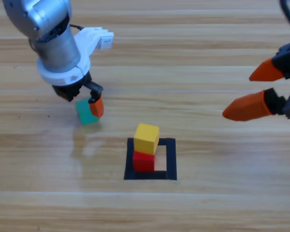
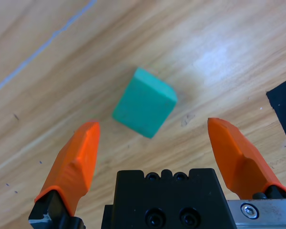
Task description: Stack the blocks in the rectangular block: red at the bottom, yellow in the middle, green on top
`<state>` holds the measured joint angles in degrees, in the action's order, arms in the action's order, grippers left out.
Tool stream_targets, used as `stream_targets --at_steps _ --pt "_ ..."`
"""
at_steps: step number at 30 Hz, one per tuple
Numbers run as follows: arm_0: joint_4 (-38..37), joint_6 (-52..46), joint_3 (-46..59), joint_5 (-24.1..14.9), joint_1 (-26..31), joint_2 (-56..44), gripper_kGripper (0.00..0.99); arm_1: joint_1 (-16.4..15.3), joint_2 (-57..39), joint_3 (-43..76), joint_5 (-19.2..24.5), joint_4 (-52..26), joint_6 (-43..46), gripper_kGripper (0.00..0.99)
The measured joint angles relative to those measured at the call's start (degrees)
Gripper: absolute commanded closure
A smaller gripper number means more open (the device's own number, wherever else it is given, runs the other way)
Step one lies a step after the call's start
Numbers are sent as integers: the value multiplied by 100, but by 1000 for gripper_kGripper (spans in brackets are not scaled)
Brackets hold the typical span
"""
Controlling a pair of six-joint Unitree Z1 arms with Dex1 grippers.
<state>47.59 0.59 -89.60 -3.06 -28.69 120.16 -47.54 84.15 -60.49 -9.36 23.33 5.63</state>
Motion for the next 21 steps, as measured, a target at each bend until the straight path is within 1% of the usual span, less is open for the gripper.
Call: stream_targets --at_steps 4,7,13,21 --pt "372 322 -549 0 0 164 27 0 54 0 11 0 0 4" --pt "489 442 -762 0 0 317 25 0 54 0 22 0 0 4" --pt "502 530 -786 -14 21 697 24 0 54 0 22 0 0 4" --pt "609 536 -863 -14 141 850 25 0 54 0 22 0 0 4"
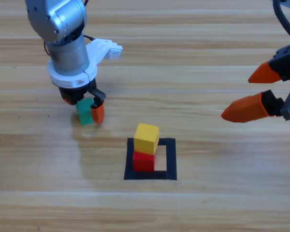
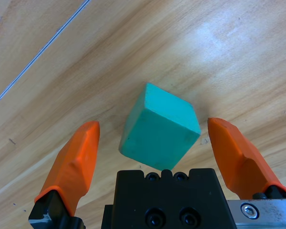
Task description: Stack the blocks in the rectangular block: red at the bottom, yellow in the middle, green on top
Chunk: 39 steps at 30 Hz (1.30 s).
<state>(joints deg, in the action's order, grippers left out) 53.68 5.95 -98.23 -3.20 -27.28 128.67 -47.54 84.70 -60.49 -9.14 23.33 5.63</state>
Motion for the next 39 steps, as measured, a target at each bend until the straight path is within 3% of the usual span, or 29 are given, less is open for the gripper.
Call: stream_targets --at_steps 8,15,18,23,39 --pt "0 0 -1 0 33 25 39 0 0 0 0 0 0 4" --pt "1 -7 -72 1 33 146 229 0 0 0 0 0 0 4" --pt "-7 -15 -132 1 33 183 383 0 0 0 0 0 0 4" --pt "-29 -16 -133 3 32 185 901 0 0 0 0 0 0 4" --pt "-9 -948 -128 -1 32 167 929 0 0 0 0 0 0 4"
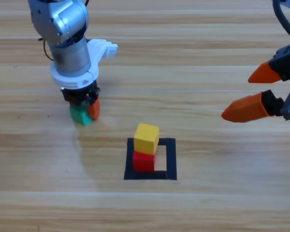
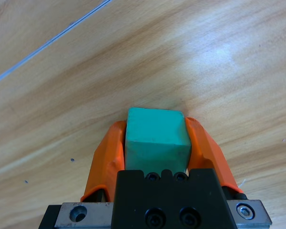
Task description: Stack the blocks in the rectangular block: red at the bottom, yellow in the middle, green on top
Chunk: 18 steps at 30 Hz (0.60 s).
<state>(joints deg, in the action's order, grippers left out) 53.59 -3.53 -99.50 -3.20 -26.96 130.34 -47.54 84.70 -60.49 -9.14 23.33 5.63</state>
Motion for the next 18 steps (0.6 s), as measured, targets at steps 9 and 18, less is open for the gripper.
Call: stream_targets --at_steps 9,18 --pt "886 -1995 -837 34 -6 -70 952 0 0 0 0 0 0 4" --pt "2082 -3354 -2226 112 -401 -382 953 0 0 0 0 0 0 4"
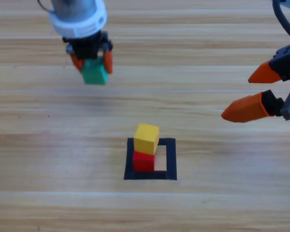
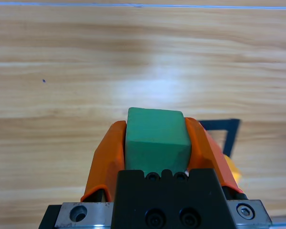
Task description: Stack the blocks in the rectangular block: red at the bottom, yellow in the middle, green on top
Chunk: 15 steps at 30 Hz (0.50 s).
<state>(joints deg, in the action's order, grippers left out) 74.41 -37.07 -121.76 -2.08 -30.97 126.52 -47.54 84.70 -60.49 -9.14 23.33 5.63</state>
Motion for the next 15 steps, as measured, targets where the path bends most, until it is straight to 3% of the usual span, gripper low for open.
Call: stream_targets --at_steps 7,15 --pt "435 -731 -401 -3 -556 -636 984 0 0 0 0 0 0 4" --pt "567 -987 -483 -124 -1158 -690 982 0 0 0 0 0 0 4"
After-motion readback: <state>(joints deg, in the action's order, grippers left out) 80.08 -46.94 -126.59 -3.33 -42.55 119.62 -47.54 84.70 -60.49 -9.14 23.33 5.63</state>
